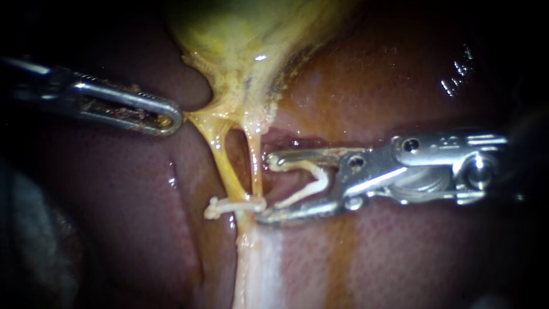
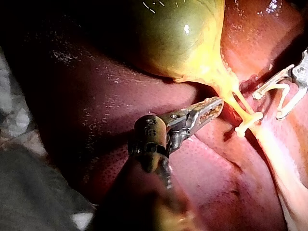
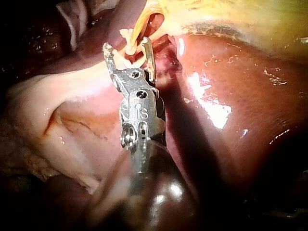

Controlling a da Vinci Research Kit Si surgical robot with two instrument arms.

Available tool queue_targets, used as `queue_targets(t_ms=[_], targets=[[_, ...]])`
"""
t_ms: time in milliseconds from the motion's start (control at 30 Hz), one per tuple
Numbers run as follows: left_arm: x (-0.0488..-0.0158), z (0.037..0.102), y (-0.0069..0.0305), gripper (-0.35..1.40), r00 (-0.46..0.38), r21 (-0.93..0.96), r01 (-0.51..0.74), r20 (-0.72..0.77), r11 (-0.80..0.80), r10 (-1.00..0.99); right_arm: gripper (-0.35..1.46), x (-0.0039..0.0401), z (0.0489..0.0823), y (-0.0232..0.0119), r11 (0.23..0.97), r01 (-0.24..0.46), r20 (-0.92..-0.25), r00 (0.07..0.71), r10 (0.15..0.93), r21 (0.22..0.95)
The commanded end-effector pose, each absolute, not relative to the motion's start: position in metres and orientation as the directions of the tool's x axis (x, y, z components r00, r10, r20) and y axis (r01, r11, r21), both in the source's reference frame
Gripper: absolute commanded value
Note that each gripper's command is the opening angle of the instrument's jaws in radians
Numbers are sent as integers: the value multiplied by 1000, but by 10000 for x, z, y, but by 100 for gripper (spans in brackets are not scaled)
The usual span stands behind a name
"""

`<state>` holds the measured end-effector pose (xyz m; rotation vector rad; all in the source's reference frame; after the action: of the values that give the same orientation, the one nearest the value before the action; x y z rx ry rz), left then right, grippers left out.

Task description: Clipping second clip left tube

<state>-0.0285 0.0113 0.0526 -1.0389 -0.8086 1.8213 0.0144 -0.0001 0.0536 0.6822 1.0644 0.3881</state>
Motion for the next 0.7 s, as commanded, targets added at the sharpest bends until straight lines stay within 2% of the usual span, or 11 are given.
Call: queue_targets(t_ms=[33,367,700], targets=[[-285,526,114,-35,-279,-835,-362,-328,-415,903,50,146,538,-2,728,29,-661,445,604,685],[-286,526,114,-35,-278,-834,-362,-328,-415,903,50,165,556,-5,679,38,-628,420,655,733],[-286,527,114,-35,-278,-834,-362,-329,-416,903,50,164,598,-15,639,33,-588,432,684,769]])
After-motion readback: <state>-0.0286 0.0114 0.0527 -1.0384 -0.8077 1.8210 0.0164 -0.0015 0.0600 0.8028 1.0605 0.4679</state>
